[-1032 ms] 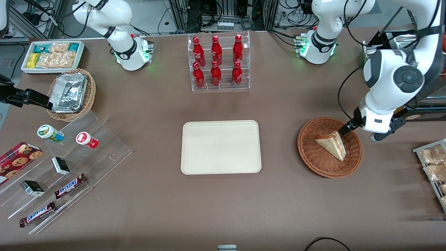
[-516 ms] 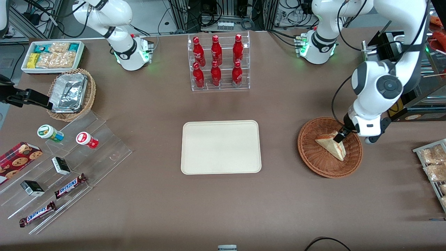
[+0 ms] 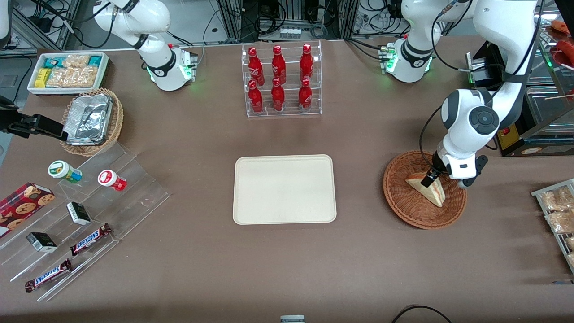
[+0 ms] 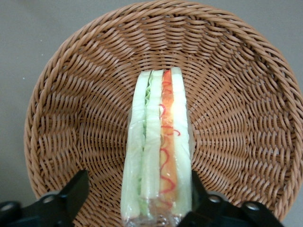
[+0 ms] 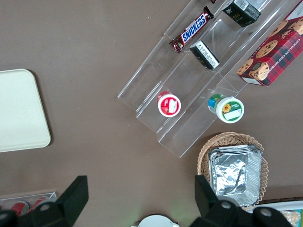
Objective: Place sandwich from basket to tray
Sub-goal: 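Lower the left gripper and close it on the sandwich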
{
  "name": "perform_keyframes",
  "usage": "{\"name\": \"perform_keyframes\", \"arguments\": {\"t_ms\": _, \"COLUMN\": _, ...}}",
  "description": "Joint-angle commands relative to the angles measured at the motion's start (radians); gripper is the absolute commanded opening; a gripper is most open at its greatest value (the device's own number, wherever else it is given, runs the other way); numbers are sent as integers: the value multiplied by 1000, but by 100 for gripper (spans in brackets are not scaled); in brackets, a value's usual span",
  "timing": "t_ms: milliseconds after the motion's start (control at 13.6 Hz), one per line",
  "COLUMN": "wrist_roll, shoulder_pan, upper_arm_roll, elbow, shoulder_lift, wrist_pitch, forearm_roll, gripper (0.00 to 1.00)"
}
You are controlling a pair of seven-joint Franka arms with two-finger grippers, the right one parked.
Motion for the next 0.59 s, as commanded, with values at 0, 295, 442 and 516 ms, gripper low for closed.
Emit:
{"name": "perform_keyframes", "arguments": {"t_ms": 0, "wrist_roll": -37, "shoulder_pan": -8, "upper_arm_roll": 3, "elbow": 3, "shoulder_lift": 6, "wrist_pitch": 14, "forearm_roll": -3, "gripper": 0}}
{"name": "perform_keyframes", "arguments": {"t_ms": 295, "wrist_roll": -20, "shoulder_pan": -11, "upper_arm_roll": -5, "elbow": 29, "shoulder_lift": -7, "wrist_pitch": -24, "forearm_roll": 10, "gripper": 0}}
{"name": "perform_keyframes", "arguments": {"t_ms": 442, "wrist_roll": 20, "shoulder_pan": -42, "upper_arm_roll": -11, "elbow": 68, "shoulder_lift": -41, "wrist_pitch": -131, "forearm_roll": 21, "gripper": 0}}
{"name": "perform_keyframes", "arguments": {"t_ms": 516, "wrist_roll": 58, "shoulder_pan": -49, "upper_arm_roll": -12, "elbow": 102, "shoulder_lift": -68, "wrist_pitch": -217, "forearm_roll": 21, "gripper": 0}}
